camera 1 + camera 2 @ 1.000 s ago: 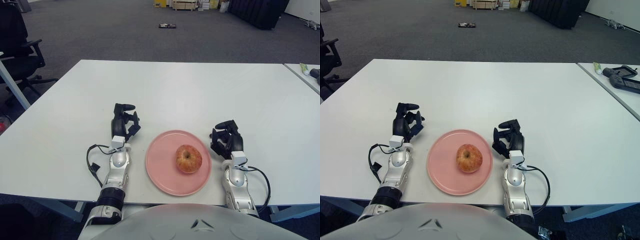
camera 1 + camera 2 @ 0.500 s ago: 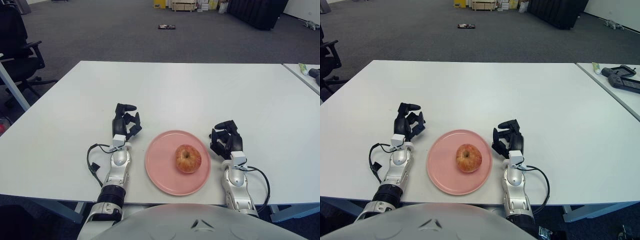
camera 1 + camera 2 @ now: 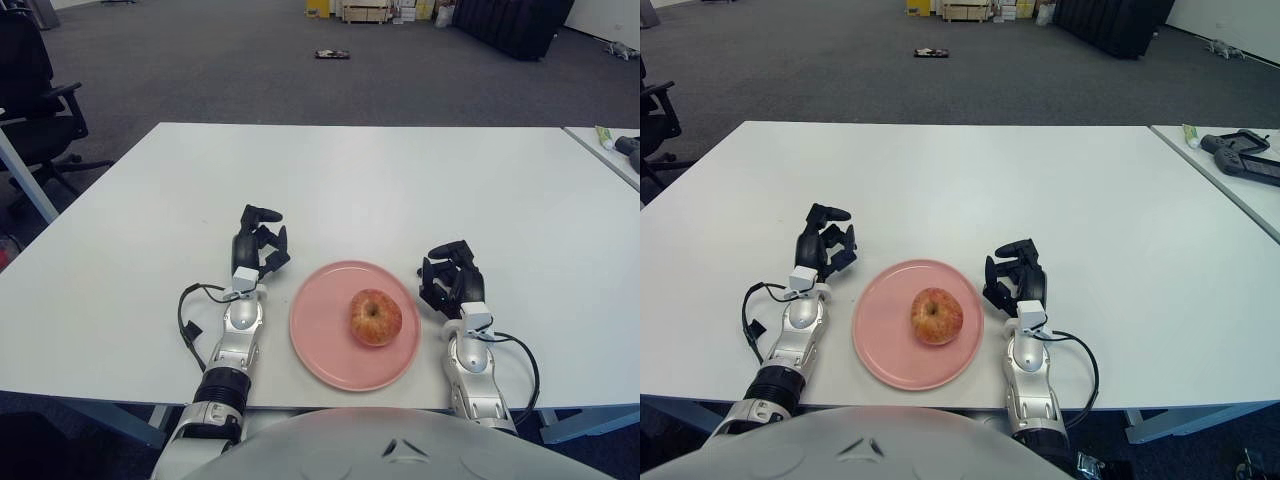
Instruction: Put the apple into the plate.
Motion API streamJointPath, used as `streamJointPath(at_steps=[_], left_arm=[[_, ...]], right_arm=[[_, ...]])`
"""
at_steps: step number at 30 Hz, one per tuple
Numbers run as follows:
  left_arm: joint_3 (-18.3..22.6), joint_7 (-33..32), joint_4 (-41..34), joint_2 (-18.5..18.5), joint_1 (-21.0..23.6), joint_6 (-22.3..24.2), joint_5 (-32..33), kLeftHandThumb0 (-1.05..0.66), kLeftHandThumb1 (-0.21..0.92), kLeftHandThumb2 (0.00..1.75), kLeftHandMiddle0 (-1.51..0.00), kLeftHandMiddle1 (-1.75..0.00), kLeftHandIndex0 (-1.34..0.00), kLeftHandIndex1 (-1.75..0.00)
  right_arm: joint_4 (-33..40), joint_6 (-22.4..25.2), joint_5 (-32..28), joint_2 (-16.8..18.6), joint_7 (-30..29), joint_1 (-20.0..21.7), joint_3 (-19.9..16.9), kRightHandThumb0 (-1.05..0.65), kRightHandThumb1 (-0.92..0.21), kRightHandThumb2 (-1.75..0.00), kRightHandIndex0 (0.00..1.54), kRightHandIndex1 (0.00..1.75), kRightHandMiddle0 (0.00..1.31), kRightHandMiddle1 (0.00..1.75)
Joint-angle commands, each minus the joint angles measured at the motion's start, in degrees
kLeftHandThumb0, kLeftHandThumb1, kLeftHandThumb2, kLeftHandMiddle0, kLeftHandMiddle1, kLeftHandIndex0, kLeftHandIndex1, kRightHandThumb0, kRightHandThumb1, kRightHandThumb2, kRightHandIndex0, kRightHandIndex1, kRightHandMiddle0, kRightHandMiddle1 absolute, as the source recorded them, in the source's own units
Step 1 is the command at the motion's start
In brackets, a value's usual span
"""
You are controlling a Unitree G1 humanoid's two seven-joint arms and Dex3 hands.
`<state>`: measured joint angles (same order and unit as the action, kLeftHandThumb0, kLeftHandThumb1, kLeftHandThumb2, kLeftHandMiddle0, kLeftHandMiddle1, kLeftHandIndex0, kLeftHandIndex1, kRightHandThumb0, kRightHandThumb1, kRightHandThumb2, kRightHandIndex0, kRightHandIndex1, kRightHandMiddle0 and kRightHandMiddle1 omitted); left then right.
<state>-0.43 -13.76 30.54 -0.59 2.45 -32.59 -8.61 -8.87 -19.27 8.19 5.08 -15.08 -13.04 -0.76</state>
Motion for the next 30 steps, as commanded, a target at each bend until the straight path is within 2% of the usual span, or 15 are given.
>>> streamJointPath(at_steps=[1, 12, 20, 30], left_arm=[[-0.41, 0.7, 1.6, 0.89, -3.39, 1.81, -0.93, -0.39, 0.68, 0.86, -0.81, -1.75, -0.34, -1.75], [-0.99, 0.91, -0.79, 0.77, -4.29, 7.12, -1.28, -0.39, 0.68, 0.86, -0.8, -1.75, -0.34, -1.75], [-1.13, 1.72, -2.83, 0.48, -5.07, 10.17, -0.75, -0.39, 0.64, 0.92, -0.78, -1.75, -0.37, -1.75], [-1.02, 1.79, -3.92, 0.04, -5.65, 11.13, -0.59, -0.39, 0.62, 0.94, -0.77, -1.75, -0.38, -1.75]], right_arm=[[-0.61, 1.94, 0.14, -0.06, -0.08, -0.81, -0.24, -0.38, -0.67, -0.88, 0.61, 1.41, 0.35, 1.75], [-0.63, 1.91, 0.11, -0.3, 0.24, -0.87, -0.13, -0.38, -0.66, -0.88, 0.61, 1.41, 0.35, 1.75], [-0.75, 1.79, 0.14, -0.27, 0.17, -0.8, -0.11, -0.38, -0.67, -0.88, 0.62, 1.42, 0.35, 1.75], [-1.17, 1.24, 0.38, -0.6, 0.27, -0.59, -0.05, -0.38, -0.67, -0.88, 0.64, 1.41, 0.35, 1.75]])
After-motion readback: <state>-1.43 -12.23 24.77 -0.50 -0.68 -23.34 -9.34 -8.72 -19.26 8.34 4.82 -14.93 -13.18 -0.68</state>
